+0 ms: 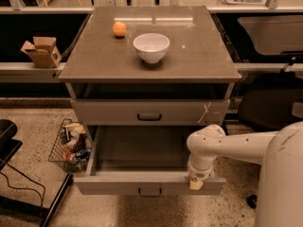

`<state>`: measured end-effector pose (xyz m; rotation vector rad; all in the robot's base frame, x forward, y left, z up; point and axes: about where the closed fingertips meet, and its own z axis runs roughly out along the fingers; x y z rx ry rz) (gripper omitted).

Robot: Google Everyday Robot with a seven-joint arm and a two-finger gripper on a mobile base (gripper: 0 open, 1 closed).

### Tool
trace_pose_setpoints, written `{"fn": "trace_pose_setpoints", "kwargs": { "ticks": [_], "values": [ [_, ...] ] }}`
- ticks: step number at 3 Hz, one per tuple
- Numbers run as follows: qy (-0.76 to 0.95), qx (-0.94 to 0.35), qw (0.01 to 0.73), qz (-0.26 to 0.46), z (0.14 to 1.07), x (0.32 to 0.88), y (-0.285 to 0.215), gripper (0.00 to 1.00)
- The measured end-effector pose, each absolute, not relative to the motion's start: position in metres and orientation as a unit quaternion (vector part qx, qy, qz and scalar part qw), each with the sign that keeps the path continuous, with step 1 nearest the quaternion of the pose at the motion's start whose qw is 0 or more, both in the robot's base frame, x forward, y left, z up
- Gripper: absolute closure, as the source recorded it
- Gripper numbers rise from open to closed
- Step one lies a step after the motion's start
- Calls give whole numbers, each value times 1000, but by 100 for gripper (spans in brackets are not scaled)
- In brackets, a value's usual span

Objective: Open middle drawer

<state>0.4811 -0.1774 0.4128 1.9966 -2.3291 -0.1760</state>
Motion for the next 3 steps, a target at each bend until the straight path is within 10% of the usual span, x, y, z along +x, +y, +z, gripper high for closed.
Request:
{"fn": "trace_pose_setpoints", "kwargs": {
  "ticks": [3],
  "values": [
    [-758,649,34,-57,413,481,-177,0]
  ]
}}
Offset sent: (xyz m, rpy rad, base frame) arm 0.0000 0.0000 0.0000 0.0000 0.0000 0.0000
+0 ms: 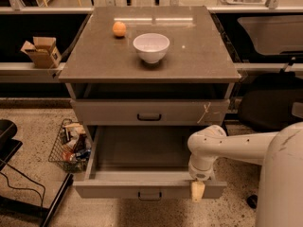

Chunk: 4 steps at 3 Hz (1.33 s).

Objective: Open middle drawer

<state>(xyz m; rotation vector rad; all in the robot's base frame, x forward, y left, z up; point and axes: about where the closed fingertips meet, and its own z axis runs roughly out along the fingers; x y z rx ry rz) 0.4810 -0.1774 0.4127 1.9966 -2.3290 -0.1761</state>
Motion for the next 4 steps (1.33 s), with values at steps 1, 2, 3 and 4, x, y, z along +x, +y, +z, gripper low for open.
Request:
{"fn": "trace_pose_setpoints", "kwargs": {
  "ticks": [1,2,3,4],
  "values": [
    [-758,649,37,-60,412,477,-177,0],
    [-762,640,53,-81,409,448,-172,3],
    [-762,633,75,-114,417,392,-159,26],
    [-762,633,77,-115,419,389,-158,57]
  ]
}}
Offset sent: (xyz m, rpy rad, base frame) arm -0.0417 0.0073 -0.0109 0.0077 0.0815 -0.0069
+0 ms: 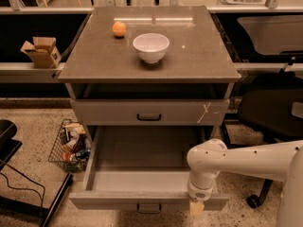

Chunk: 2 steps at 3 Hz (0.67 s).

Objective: Open middle drawer

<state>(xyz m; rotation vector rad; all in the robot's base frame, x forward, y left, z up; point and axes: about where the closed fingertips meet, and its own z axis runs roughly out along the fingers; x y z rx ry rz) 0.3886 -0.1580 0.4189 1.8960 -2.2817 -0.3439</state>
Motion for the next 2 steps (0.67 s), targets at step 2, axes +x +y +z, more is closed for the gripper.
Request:
{"fn": "trace_pose_setpoints", "kwargs": {
  "ticks": [2],
  "values": [
    [-761,633,84,-118,423,380,-155,70]
  ]
}}
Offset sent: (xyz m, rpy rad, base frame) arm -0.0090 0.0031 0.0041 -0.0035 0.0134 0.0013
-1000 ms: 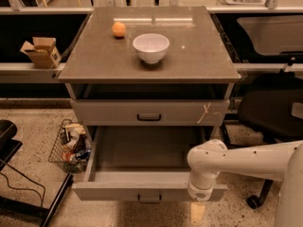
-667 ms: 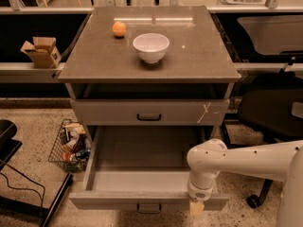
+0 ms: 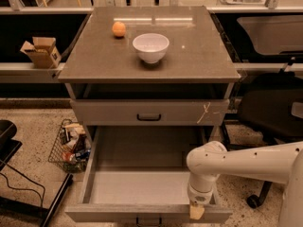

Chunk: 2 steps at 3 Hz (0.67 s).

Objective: Open middle drawer

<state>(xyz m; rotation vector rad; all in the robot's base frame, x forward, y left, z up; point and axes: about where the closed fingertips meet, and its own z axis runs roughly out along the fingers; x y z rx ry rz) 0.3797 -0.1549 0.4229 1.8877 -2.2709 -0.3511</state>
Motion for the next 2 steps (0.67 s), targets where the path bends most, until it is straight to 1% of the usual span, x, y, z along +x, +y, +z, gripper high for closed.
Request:
{"fn": "trace_pose_setpoints", "kwargs": {
  "ticks": [2],
  "values": [
    [-763,632,76,-112,426,380,-156,24]
  ]
}}
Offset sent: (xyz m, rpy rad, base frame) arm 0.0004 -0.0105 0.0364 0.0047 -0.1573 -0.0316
